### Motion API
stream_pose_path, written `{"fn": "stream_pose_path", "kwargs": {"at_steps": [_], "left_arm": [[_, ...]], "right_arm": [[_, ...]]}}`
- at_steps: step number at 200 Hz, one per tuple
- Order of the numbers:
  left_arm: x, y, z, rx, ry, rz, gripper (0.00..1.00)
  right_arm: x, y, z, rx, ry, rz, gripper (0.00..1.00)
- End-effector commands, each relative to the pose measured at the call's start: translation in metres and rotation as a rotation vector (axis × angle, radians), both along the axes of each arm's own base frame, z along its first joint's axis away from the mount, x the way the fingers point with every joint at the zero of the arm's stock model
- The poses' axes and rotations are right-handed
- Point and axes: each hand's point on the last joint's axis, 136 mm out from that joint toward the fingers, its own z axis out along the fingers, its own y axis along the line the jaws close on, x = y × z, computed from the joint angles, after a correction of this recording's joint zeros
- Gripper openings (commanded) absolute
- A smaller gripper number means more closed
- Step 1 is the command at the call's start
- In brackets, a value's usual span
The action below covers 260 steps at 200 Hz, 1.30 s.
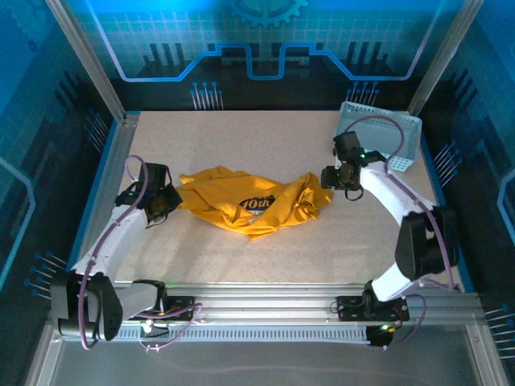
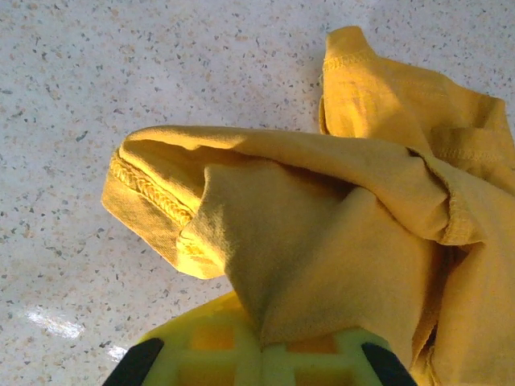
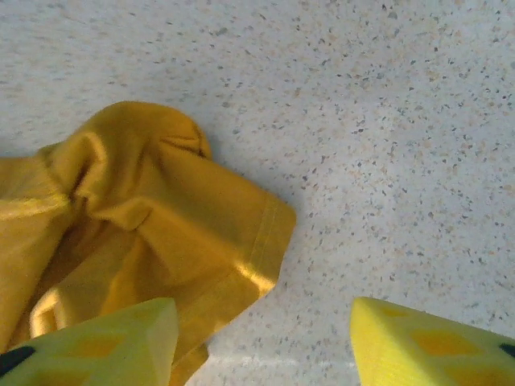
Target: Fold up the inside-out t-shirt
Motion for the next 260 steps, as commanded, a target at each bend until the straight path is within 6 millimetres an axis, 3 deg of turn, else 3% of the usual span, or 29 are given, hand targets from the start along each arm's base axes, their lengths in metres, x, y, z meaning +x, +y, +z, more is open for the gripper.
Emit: {"fn": "stream_pose_path", "kwargs": {"at_steps": [1,24,57,81,99,120,134,146,176,187,195,219,248,260], "left_arm": [[-0.001,-0.001,-0.006,-0.02,0.003,-0.003,0.0],[0.001,-0.003,-0.007,-0.028,0.002,-0.008,0.0],[0.001,-0.004,-0.006,-0.033,-0.001,-0.018,0.0],[0.001,-0.005,-0.006,-0.039,-0.002,-0.017,0.0],[0.001,-0.004,-0.005,-0.036,-0.007,-0.013,0.0],[0.001,-0.003,-0.003,-0.03,-0.014,-0.009,0.0],[0.001,-0.002,0.002,-0.026,-0.024,-0.003,0.0],[0.002,0.001,0.011,-0.018,-0.041,0.006,0.0],[-0.007,0.021,0.054,0.037,-0.201,0.091,0.0],[-0.014,0.03,0.063,0.065,-0.245,0.134,0.0],[-0.019,0.035,0.064,0.081,-0.252,0.159,0.0],[-0.026,0.039,0.042,0.071,-0.183,0.192,0.0],[-0.031,0.035,0.004,0.019,-0.081,0.2,0.0],[-0.033,0.034,-0.007,-0.001,-0.062,0.2,0.0]], "right_arm": [[-0.005,0.017,0.01,0.103,-0.046,0.055,0.61],[-0.007,0.036,-0.002,0.19,-0.009,0.078,0.63],[0.005,0.059,-0.009,0.277,0.009,0.089,0.65],[0.01,0.067,-0.024,0.266,0.06,0.09,0.64],[0.006,0.07,-0.042,0.245,0.121,0.088,0.54],[0.0,0.063,-0.049,0.212,0.138,0.079,0.29],[-0.004,0.042,-0.037,0.116,0.098,0.047,0.12],[-0.008,0.011,-0.015,-0.011,0.038,-0.017,0.0],[-0.028,-0.053,0.065,-0.162,-0.163,-0.173,0.0],[-0.04,-0.062,0.079,-0.16,-0.202,-0.2,0.0],[-0.049,-0.064,0.079,-0.149,-0.198,-0.209,0.0],[-0.081,-0.06,0.039,-0.091,-0.093,-0.238,0.0],[-0.131,-0.042,-0.049,0.039,0.138,-0.302,0.0],[-0.144,-0.037,-0.07,0.069,0.2,-0.321,0.15]]}}
